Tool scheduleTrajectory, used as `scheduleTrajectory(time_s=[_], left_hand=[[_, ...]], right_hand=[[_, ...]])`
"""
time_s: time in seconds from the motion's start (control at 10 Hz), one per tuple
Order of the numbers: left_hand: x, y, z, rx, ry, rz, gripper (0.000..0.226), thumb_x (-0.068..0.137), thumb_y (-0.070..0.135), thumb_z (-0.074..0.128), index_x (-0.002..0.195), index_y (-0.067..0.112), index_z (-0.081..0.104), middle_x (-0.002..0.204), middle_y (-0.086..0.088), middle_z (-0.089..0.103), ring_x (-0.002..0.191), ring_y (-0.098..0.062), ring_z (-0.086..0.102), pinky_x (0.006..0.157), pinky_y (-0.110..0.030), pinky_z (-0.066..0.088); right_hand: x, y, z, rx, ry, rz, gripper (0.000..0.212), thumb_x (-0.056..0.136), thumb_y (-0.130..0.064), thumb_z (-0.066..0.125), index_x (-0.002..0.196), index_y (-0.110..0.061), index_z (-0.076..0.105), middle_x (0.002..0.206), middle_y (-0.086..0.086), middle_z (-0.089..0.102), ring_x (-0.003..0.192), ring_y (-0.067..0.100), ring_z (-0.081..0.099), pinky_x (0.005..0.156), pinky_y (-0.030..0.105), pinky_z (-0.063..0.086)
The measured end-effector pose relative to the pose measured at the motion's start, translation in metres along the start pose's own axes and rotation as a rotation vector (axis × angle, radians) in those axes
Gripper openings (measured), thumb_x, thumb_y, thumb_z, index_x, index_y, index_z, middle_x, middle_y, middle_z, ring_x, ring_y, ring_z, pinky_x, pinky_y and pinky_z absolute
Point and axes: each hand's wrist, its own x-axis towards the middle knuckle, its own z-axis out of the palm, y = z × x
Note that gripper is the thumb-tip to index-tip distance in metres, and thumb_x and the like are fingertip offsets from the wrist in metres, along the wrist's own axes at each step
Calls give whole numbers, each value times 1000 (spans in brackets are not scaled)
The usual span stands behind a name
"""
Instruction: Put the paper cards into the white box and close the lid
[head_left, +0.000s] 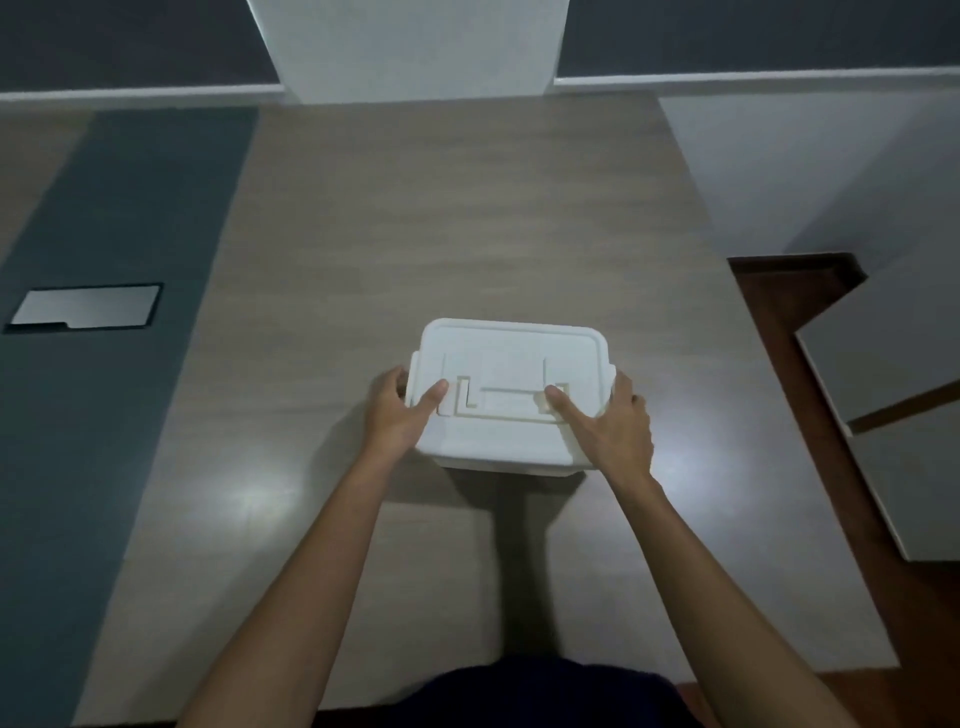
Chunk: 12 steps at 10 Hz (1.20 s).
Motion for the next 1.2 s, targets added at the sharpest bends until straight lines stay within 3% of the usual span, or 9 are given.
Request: scheduleTrajectory(time_s=[0.1,0.3,0.4,0.6,0.7,0.9,1.0,1.1,1.2], left_hand=[[7,1,0,-79,-34,-68,43,84,44,67,114,13,66,100,1,66,89,-17,62,76,-26,45],[32,4,-9,-207,22,-165,48,79,49,70,109,12,68,98,0,67,89,-19,64,82,-31,53],[43,13,-11,-203,171,-114,49,78,44,74,113,13,61,100,2,64,89,-18,61,82,-29,49],[51,17,4,-208,426,36,25,84,26,69,103,11,60,91,3,64,83,-19,61,73,-26,45],[58,18,11,-160,481,70,19,88,25,63,97,9,58,88,0,66,79,-20,60,70,-28,45],[84,25,10,-100,455,87,26,88,31,60,100,9,54,96,-8,70,86,-29,65,79,-39,54],[93,33,5,-96,393,81,26,88,29,61,102,8,54,98,-7,69,89,-29,65,76,-32,50],[92,37,-4,-81,376,74,32,96,35,48,112,9,56,113,-11,67,103,-30,63,82,-33,45],[63,9,-5,-66,435,-10,50,99,45,27,121,10,55,127,-16,62,116,-31,57,97,-40,43]], right_hand=[[11,-5,1,116,-71,12,102,62,-81,66,141,-27,34,129,2,59,117,29,56,87,40,47],[49,-44,12,133,-83,7,111,48,-86,69,136,-22,46,127,0,62,119,24,56,96,42,49],[58,-59,23,130,45,13,115,43,-87,70,131,-15,52,124,4,56,117,24,56,93,36,48],[70,-67,36,110,246,-164,90,59,-68,79,123,-7,56,119,6,54,106,22,56,77,26,38],[75,-66,42,104,304,-243,80,61,-64,81,114,-6,63,113,7,58,100,22,59,74,24,39],[92,-81,42,64,294,-240,80,64,-65,79,118,-8,63,117,4,56,101,18,58,74,25,44],[97,-90,39,25,263,-254,81,69,-67,73,124,-11,59,120,4,54,105,19,56,80,30,50],[95,-82,36,94,187,-242,71,89,-68,46,134,-14,51,127,7,54,116,23,53,92,34,45],[59,-43,45,173,219,-216,73,95,-67,17,136,-12,44,138,10,50,128,26,44,106,50,40]])
